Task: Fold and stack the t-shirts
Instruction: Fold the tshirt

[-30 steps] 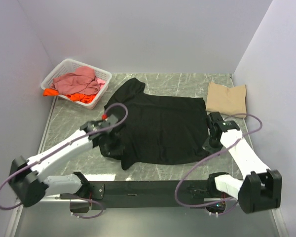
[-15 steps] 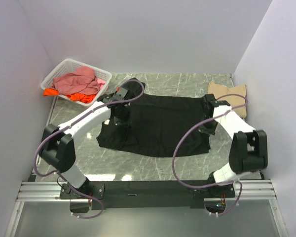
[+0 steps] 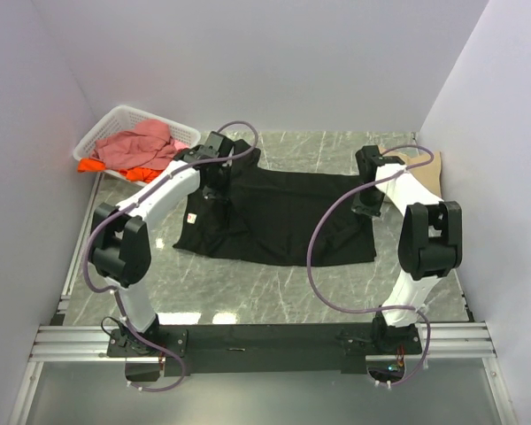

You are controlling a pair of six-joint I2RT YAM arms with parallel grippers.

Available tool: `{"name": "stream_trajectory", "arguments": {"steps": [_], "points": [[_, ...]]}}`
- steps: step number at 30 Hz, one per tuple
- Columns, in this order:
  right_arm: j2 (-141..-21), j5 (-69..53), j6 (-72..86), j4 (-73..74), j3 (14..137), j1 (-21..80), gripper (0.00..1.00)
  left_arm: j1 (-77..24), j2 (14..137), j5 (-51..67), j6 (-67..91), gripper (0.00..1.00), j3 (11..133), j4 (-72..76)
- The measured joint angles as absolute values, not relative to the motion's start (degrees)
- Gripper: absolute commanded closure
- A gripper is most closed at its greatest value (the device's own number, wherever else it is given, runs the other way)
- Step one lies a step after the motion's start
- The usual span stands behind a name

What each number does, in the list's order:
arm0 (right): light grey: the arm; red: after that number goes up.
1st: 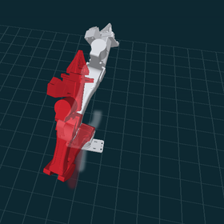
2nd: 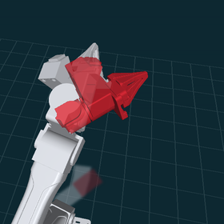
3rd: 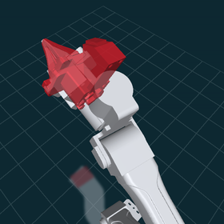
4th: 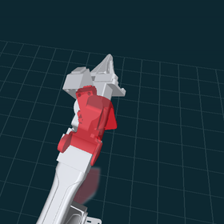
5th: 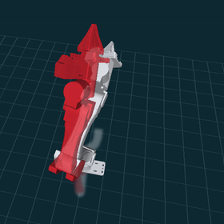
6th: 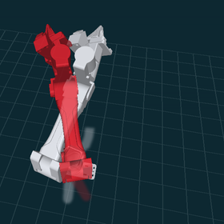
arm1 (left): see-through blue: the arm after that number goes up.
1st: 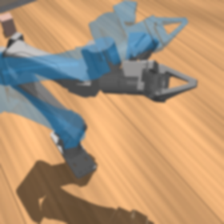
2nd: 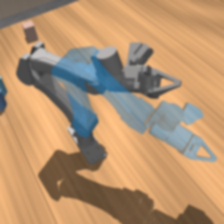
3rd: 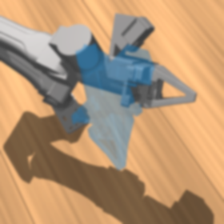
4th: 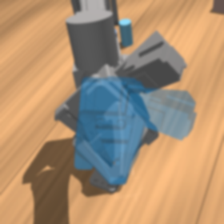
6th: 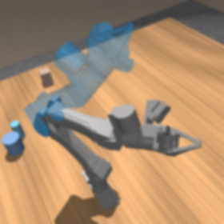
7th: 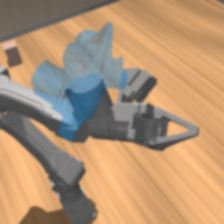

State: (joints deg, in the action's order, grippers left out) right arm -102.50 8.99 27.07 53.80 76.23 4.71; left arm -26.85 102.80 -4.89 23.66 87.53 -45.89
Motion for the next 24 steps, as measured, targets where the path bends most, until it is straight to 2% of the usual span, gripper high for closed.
{"name": "stream_trajectory", "arguments": {"steps": [9, 24], "points": [[-103.5, 9.5, 26.1, 54.6, 79.8, 3.5, 1.0, -23.9, 105.6, -3.3, 21.3, 0.99, 92.9, -45.4], [-103.8, 9.6, 26.0, 55.5, 83.3, 3.1, 1.0, -20.3, 105.6, -2.6, 20.7, 0.99, 92.4, -45.3]]}}
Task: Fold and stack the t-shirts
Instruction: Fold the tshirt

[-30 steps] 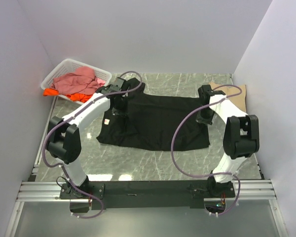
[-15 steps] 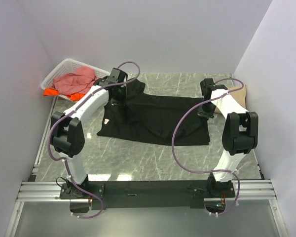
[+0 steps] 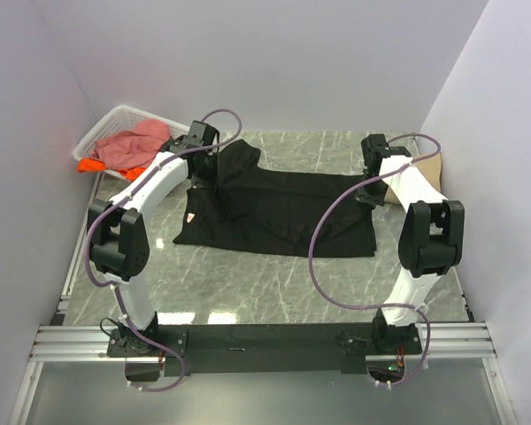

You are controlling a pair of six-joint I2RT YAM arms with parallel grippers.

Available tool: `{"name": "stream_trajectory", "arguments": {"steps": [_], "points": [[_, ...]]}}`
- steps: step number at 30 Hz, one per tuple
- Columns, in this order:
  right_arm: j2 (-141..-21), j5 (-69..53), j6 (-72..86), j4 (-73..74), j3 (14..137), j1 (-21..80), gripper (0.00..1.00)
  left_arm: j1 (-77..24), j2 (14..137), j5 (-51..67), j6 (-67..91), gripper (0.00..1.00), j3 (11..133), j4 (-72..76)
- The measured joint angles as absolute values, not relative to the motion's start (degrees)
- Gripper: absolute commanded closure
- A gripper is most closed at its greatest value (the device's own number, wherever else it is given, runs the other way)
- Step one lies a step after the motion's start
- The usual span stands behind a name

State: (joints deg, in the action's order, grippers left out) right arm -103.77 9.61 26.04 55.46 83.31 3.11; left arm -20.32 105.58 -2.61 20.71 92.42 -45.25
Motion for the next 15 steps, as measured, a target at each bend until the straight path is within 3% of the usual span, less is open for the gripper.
{"name": "stream_trajectory", "arguments": {"steps": [6, 9, 10, 12, 13, 14, 15], "points": [[-106.1, 9.5, 26.0, 55.5, 85.2, 3.0, 1.0, -20.1, 105.6, -2.7, 20.9, 0.99, 91.7, -45.3], [-106.8, 9.2, 25.8, 55.5, 85.3, 2.9, 0.96, -19.9, 105.6, -3.2, 21.6, 0.69, 91.7, -45.2], [-107.1, 9.0, 25.8, 55.6, 85.6, 2.9, 0.94, -19.8, 105.6, -3.5, 22.1, 0.48, 91.7, -45.2], [-107.6, 8.3, 25.7, 55.6, 86.3, 2.9, 0.75, -19.7, 105.6, -4.1, 22.9, 0.25, 91.7, -45.0], [-107.9, 7.9, 25.5, 55.6, 86.9, 2.8, 0.68, -19.5, 105.6, -4.3, 23.4, 0.05, 91.7, -44.7], [-108.1, 7.6, 25.5, 55.5, 87.3, 2.6, 0.58, -19.4, 105.6, -4.4, 23.6, 0.01, 91.7, -44.4], [-108.2, 7.3, 25.3, 55.5, 87.7, 2.4, 0.55, -19.3, 105.6, -4.5, 24.4, 0.01, 91.9, -44.1]]}}
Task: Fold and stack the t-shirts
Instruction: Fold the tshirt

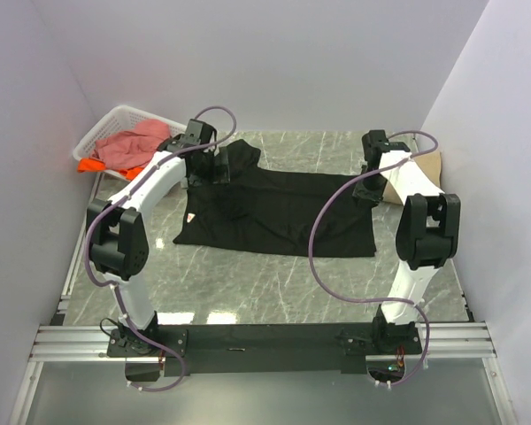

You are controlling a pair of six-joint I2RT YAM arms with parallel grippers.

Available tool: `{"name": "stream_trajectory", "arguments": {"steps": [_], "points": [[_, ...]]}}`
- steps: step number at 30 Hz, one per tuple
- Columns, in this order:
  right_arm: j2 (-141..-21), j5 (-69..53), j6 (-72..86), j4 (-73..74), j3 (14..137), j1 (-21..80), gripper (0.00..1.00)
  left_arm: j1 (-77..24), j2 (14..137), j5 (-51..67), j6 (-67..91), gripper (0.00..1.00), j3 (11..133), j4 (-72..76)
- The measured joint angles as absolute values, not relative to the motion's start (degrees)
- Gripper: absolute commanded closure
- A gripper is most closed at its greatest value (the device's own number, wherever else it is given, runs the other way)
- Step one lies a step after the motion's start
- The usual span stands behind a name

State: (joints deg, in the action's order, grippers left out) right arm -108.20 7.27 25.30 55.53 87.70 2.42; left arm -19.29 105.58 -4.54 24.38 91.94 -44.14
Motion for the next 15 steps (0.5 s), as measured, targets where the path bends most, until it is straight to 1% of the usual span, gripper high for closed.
{"name": "stream_trajectory", "arguments": {"steps": [2, 5, 8, 15], "points": [[-108.2, 6.7, 25.0, 55.4, 88.2, 1.8, 0.49, -19.1, 105.6, -4.7, 25.2, 0.01, 92.6, -43.8], [-108.1, 6.7, 24.8, 55.2, 88.1, 0.8, 0.43, -18.9, 105.4, -4.8, 25.9, 0.01, 93.0, -42.5], [-106.8, 6.6, 24.4, 54.3, 86.0, -0.7, 0.42, -18.9, 103.5, -4.6, 26.2, 0.01, 89.6, -40.2], [-100.2, 6.3, 23.0, 51.7, 74.5, -3.4, 0.43, -18.9, 95.5, -4.0, 26.7, 0.01, 70.8, -37.3]]}}
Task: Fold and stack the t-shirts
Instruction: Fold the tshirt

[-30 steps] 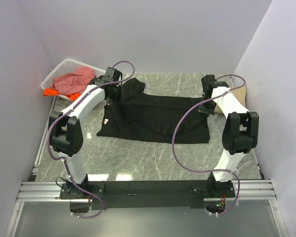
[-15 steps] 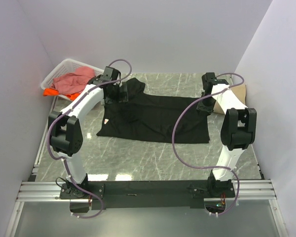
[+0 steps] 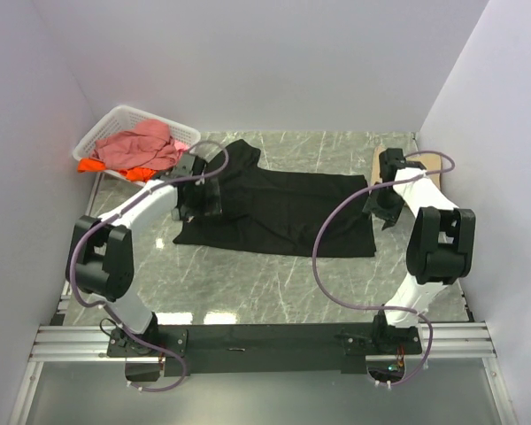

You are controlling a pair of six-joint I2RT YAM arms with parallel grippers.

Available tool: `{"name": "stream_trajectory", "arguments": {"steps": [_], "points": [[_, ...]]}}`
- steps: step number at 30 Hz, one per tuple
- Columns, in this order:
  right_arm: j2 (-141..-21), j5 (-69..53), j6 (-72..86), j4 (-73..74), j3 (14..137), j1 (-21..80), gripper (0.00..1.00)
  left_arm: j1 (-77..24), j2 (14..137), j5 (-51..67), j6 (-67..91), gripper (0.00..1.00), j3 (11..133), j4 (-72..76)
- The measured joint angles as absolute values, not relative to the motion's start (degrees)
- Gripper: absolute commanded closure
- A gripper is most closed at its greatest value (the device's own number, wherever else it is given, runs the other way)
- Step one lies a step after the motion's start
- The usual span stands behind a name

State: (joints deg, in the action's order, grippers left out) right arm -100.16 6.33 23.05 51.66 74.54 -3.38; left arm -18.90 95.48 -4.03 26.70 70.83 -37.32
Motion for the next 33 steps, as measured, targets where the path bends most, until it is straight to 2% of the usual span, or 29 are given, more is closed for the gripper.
{"name": "stream_trajectory", "arguments": {"steps": [6, 20, 33], "points": [[-99.6, 4.6, 23.1, 49.8, 68.6, -3.4, 0.46, -18.9, 94.2, -2.2, 27.8, 0.01, 61.6, -34.7], [-101.5, 2.7, 23.9, 46.1, 64.7, -3.4, 0.54, -17.3, 96.3, -1.5, 28.2, 0.01, 56.8, -24.9], [-101.1, 2.0, 24.7, 45.6, 61.8, -3.4, 0.59, -16.8, 90.8, -2.1, 30.9, 0.01, 50.3, -21.0]]}}
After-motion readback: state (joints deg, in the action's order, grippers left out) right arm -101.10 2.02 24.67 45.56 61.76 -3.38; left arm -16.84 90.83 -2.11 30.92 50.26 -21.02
